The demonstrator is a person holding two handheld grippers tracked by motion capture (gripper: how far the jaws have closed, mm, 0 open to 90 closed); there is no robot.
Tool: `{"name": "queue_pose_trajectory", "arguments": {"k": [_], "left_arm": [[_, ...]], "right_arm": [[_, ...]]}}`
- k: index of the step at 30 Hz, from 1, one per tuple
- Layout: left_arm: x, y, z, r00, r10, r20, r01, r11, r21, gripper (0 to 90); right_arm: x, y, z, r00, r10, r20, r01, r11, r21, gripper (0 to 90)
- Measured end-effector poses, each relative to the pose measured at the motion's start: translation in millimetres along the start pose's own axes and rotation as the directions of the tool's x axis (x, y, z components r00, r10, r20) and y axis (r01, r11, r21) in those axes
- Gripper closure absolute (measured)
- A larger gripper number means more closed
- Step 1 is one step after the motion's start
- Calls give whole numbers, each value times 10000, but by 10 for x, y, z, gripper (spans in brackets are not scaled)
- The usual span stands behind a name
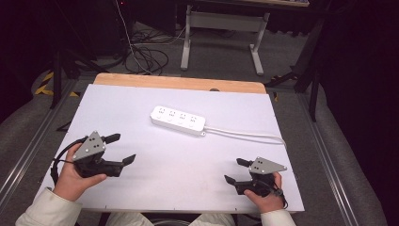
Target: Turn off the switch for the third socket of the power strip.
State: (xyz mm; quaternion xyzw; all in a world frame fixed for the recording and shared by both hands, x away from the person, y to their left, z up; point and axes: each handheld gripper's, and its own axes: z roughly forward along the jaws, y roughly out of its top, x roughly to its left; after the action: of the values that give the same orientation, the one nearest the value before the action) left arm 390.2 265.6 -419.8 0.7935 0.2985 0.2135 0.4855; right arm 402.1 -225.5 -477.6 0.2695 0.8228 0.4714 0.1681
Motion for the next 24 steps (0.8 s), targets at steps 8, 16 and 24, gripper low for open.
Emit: {"name": "queue_pose_trajectory", "arguments": {"k": [8, 16, 24], "left_arm": [[88, -231, -31, 9953, -910, 322, 901, 9955, 290, 156], [97, -475, -60, 9963, -846, 170, 840, 9958, 357, 155], [62, -601, -110, 9975, -533, 464, 519, 9982, 308, 161]], "right_arm": [[-4, -2, -7, 9999, 46, -106, -46, 10000, -27, 235], [-6, -4, -7, 9999, 20, -134, -20, 10000, 23, 235], [-6, -10, 1, 9999, -107, -52, 107, 9999, 132, 235]]}}
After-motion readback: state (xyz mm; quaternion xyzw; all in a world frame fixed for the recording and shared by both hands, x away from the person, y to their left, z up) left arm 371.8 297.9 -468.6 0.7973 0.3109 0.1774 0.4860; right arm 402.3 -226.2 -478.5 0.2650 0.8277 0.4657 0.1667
